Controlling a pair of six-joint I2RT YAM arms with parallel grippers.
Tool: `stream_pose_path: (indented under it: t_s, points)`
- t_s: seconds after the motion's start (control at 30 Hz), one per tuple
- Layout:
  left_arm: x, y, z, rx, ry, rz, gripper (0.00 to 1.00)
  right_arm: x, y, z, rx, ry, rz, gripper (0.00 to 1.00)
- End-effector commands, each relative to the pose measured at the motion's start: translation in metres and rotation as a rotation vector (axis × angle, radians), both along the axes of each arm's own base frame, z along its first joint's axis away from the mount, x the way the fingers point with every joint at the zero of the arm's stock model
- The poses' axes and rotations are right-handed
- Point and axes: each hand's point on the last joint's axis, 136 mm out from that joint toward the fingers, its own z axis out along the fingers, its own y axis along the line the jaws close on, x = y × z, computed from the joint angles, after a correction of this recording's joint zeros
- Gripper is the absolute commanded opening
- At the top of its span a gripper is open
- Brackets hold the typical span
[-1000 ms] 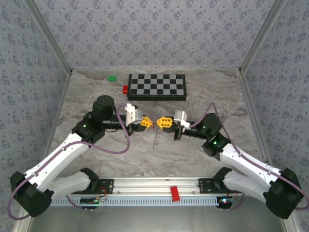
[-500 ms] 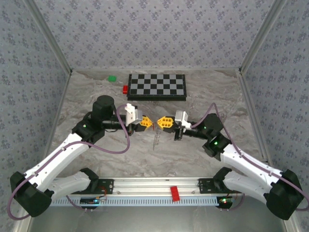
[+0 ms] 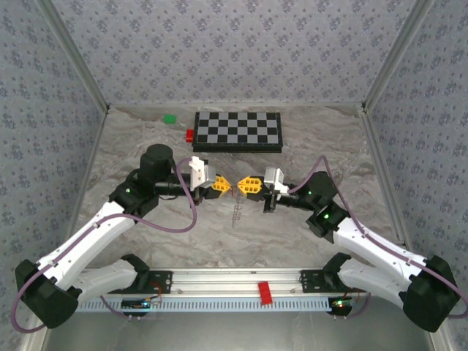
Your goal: Put the keys on the keyring
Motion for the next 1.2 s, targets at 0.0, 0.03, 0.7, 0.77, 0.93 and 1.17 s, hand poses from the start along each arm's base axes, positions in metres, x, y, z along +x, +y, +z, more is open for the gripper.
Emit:
stream_pose_path:
  t_s: [0.0,0.03,0.7,0.77,0.93,1.17]
  points:
    - [-0.005,0.0,0.011,-0.022,-0.022,-0.026,0.0,-0.001,-0.001,0.013,0.037,-0.039,-0.001,0.0]
    - [-0.005,0.0,0.011,-0.022,-0.022,-0.026,0.0,-0.001,-0.001,0.013,0.037,-0.037,-0.001,0.0]
    - [-0.007,0.0,0.014,-0.028,-0.023,-0.038,0.0,0.001,0.005,0.007,0.021,-0.016,0.02,0.0]
    - [-0.007,0.001,0.014,-0.028,-0.024,-0.035,0.0,0.001,0.006,0.006,0.02,-0.014,0.023,0.0]
    - [-0.007,0.001,0.014,-0.03,-0.026,-0.035,0.0,0.001,0.006,0.005,0.014,-0.013,0.023,0.0]
    - [-0.007,0.001,0.015,-0.032,-0.03,-0.036,0.0,0.001,0.008,0.002,0.007,-0.007,0.031,0.0]
